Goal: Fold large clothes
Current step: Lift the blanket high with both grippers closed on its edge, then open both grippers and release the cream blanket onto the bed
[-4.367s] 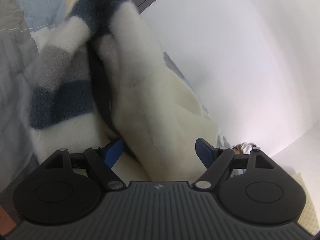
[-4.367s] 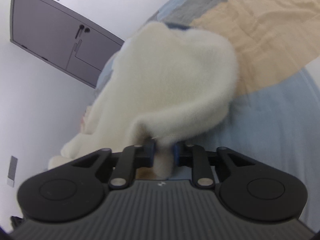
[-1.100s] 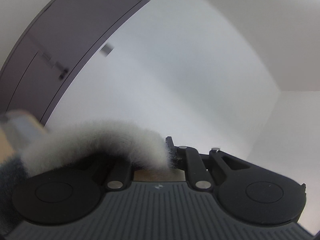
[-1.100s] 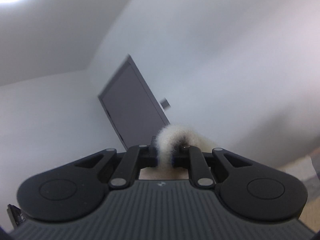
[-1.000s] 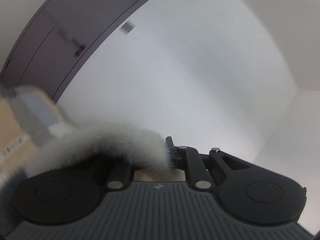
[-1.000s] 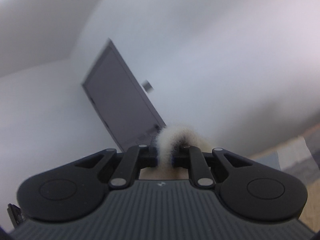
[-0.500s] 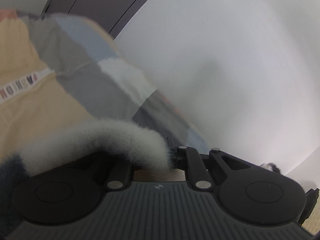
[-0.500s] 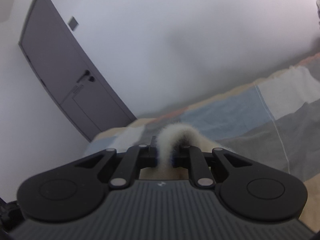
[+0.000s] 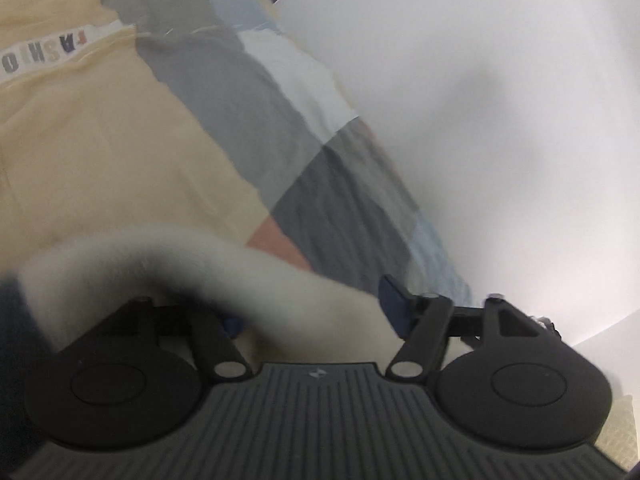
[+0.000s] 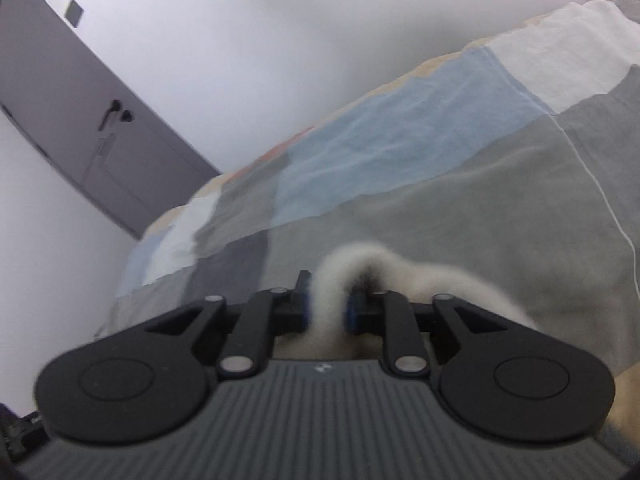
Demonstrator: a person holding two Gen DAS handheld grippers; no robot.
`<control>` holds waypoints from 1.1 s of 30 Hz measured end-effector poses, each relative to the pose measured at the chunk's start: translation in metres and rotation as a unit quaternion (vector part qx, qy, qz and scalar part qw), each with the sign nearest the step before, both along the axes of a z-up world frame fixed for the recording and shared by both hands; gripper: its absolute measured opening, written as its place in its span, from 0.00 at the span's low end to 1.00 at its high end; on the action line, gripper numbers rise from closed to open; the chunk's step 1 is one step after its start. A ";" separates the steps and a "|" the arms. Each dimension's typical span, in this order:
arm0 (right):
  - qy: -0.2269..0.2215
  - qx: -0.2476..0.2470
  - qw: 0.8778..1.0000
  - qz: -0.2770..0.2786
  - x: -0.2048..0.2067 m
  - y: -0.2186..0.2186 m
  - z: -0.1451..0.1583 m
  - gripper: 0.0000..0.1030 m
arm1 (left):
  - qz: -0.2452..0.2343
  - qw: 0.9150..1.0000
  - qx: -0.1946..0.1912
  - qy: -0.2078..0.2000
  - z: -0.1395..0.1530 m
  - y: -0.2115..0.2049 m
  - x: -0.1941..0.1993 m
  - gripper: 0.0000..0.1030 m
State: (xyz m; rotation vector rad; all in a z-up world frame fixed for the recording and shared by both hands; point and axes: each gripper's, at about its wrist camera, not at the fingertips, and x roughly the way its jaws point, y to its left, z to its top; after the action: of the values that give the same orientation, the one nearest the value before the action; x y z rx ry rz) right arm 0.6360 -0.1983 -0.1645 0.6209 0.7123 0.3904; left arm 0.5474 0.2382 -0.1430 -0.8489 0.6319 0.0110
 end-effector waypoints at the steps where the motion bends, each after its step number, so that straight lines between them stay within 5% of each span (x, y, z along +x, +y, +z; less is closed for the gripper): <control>1: -0.004 0.009 1.000 0.006 -0.004 -0.002 0.004 0.40 | 0.000 1.000 0.012 0.000 0.009 -0.006 -0.007 0.74; 2: -0.009 0.010 1.000 0.009 -0.012 -0.002 0.010 0.47 | -0.002 1.000 0.024 0.002 0.017 -0.011 -0.013 0.74; 9: -0.060 -0.024 0.997 0.044 -0.090 -0.015 0.059 0.48 | -0.028 0.994 0.096 -0.040 0.071 -0.042 -0.088 0.74; 21: -0.146 -0.070 0.984 0.078 -0.281 -0.030 0.144 0.48 | -0.054 0.971 0.220 -0.082 0.151 -0.103 -0.258 0.74; 25: -0.162 -0.090 0.979 0.085 -0.327 -0.028 0.156 0.48 | -0.054 0.962 0.257 -0.080 0.157 -0.118 -0.298 0.74; 33: -0.179 -0.117 0.973 0.090 -0.384 -0.026 0.144 0.48 | -0.061 0.960 0.262 -0.079 0.129 -0.139 -0.347 0.74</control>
State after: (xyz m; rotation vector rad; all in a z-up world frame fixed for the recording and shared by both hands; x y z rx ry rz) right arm 0.2517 -0.2246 -0.0210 0.2519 0.4591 0.5613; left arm 0.2006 0.0995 -0.0136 -0.2933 0.4967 -0.0015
